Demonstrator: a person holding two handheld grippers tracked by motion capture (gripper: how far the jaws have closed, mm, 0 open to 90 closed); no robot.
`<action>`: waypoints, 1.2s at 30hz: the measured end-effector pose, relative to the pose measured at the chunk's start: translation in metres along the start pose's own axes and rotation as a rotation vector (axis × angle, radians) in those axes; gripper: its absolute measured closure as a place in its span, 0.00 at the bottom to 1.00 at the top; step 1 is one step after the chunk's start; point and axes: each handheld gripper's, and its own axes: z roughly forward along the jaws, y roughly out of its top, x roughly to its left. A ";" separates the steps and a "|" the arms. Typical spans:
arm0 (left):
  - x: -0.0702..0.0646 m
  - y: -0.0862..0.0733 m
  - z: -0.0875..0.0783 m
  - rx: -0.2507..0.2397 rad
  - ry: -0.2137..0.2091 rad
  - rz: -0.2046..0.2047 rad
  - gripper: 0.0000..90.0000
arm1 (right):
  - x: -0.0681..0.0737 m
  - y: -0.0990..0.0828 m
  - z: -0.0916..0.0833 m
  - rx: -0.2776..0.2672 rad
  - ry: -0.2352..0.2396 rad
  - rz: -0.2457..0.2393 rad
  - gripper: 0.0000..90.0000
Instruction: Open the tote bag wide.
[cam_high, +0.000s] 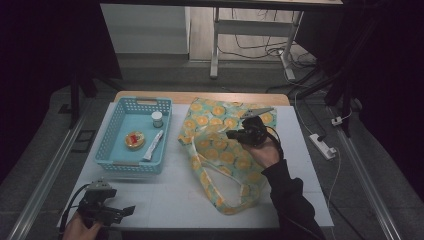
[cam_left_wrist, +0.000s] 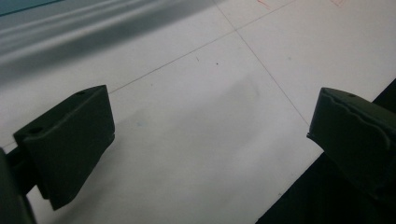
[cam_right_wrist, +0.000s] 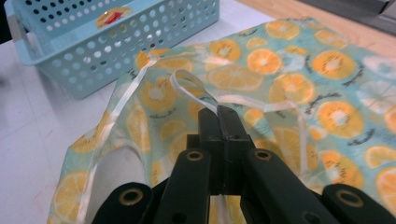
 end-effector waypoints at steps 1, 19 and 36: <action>0.000 0.000 0.000 0.000 -0.001 -0.001 0.00 | -0.001 0.002 -0.001 -0.003 -0.006 -0.001 1.00; 0.001 0.000 0.000 -0.004 -0.001 -0.011 0.00 | -0.002 0.025 -0.018 -0.060 -0.038 -0.015 1.00; 0.001 0.000 -0.001 -0.009 0.004 -0.015 0.00 | 0.001 0.024 -0.023 -0.092 -0.028 -0.036 1.00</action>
